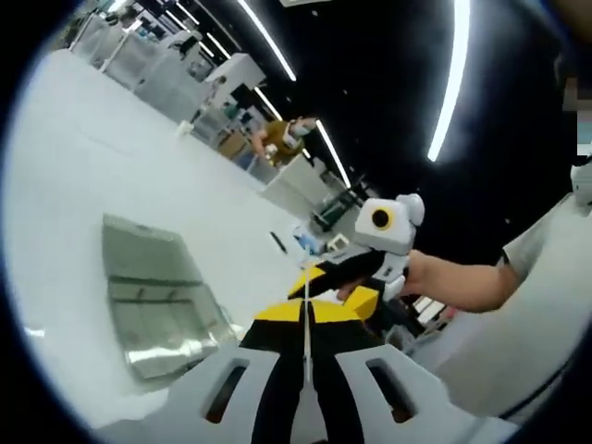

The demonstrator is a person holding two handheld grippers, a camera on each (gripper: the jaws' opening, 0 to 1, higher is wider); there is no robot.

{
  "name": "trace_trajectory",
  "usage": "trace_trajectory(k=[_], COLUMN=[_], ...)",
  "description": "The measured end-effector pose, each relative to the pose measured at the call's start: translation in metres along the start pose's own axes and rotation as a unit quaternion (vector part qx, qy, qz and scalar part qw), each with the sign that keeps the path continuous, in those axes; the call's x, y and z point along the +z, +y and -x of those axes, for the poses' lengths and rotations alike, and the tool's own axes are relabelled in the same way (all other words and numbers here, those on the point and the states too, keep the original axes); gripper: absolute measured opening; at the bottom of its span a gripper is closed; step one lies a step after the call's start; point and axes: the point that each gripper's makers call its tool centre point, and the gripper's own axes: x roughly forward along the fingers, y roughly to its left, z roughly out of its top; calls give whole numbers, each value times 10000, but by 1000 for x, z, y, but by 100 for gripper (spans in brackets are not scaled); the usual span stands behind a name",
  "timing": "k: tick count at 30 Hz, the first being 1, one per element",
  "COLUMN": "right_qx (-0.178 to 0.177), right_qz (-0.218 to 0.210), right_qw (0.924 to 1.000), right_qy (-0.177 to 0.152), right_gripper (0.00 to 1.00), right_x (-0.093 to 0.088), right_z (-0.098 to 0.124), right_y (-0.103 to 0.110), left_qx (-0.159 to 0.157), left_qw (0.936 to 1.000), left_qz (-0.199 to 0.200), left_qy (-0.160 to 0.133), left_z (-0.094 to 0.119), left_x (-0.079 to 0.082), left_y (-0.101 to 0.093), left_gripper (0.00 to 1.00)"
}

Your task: Insert the divider into the dual guide fixture by aligning both edges with the guide slots and pushing it downward to the bottom, including one-sided entry, uneven engagement, binding, and posture correction.

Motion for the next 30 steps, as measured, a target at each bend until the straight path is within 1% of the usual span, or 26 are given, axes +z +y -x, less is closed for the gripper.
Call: trace_trajectory(k=[4, 7, 10, 13, 15, 17, 22, 24, 26, 27, 28, 30], right_qx=[307, 472, 657, 760, 824, 1004, 1190, 1301, 1382, 1510, 1562, 1603], right_qz=[28, -28, -156, -171, -224, -318, -369, -375, -385, -431, -470, -489], right_qw=[9995, 9989, 9977, 9970, 9964, 9944, 9922, 9908, 9897, 9876, 9866, 9858], right_qy=[-19, 8, -14, 18, 8, -23, -1, 12, -15, -60, -89, -116], right_gripper=[23, 21, 21, 21, 21, 20, 17, 16, 15, 14, 14, 12], right_x=[3, 2, 3, 1, 1, 2, 3, 3, 4, 6, 7, 9], right_z=[2, 3, 3, 1, 0, -1, -3, -2, -1, 0, 1, 2], right_y=[7, 9, 12, 13, 15, 20, 24, 27, 29, 34, 35, 35], left_qx=[-192, -362, -519, -704, -804, -841, -1042, -1064, -1113, -1131, -1138, -1167], left_qw=[9998, 9993, 9986, 9974, 9967, 9964, 9944, 9942, 9936, 9934, 9933, 9930], left_qz=[-18, -40, -76, -122, -124, -137, -143, -159, -137, -152, -161, -154], left_qy=[-24, 22, -6, -77, -59, -40, -72, -77, -100, -99, -94, -90], left_z=[1, 1, 2, 3, 2, 2, 0, 0, 0, 1, 1, 1], left_x=[3, 2, 3, 6, 5, 4, 6, 6, 7, 7, 7, 7], left_y=[-4, -8, -11, -18, -22, -23, -31, -31, -33, -33, -33, -34], left_gripper=[0, 0, 0, 0, 0, 0, 0, 0, 0, 0, 0, 0])
